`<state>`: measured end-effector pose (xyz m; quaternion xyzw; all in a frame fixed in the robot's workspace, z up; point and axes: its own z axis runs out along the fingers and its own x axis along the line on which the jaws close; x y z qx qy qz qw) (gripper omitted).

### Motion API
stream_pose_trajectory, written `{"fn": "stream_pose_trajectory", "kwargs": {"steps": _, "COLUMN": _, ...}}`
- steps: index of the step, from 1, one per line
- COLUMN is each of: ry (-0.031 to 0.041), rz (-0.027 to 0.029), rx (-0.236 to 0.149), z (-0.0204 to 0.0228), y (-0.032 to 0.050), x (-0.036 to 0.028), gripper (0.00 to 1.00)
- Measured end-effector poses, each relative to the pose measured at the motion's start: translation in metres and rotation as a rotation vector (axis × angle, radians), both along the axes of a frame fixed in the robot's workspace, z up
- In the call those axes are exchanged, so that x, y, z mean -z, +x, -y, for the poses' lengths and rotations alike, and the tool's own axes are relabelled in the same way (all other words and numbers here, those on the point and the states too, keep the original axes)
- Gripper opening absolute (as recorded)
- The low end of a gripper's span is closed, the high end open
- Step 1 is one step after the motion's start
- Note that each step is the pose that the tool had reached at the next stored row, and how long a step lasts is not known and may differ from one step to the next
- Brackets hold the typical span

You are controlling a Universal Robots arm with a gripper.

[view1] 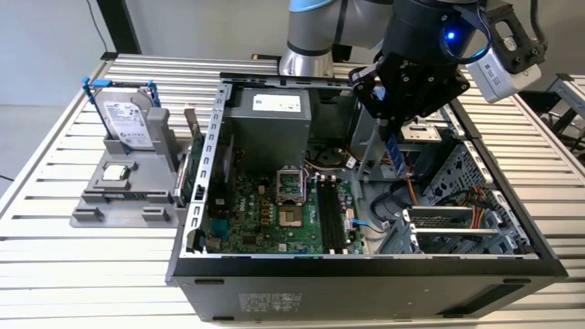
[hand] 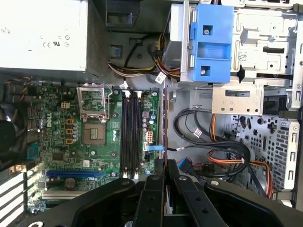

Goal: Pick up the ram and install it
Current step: 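Insert the ram into the slot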

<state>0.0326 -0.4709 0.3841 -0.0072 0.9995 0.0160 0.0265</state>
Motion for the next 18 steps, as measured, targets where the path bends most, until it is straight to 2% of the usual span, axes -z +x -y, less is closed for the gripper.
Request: {"fn": "stream_pose_trajectory", "kwargs": {"steps": 18, "ry": -0.0022, "rz": 0.0000, "rx": 0.001, "z": 0.0000, "y": -0.0020, "x": 0.0018, "gripper": 0.00}}
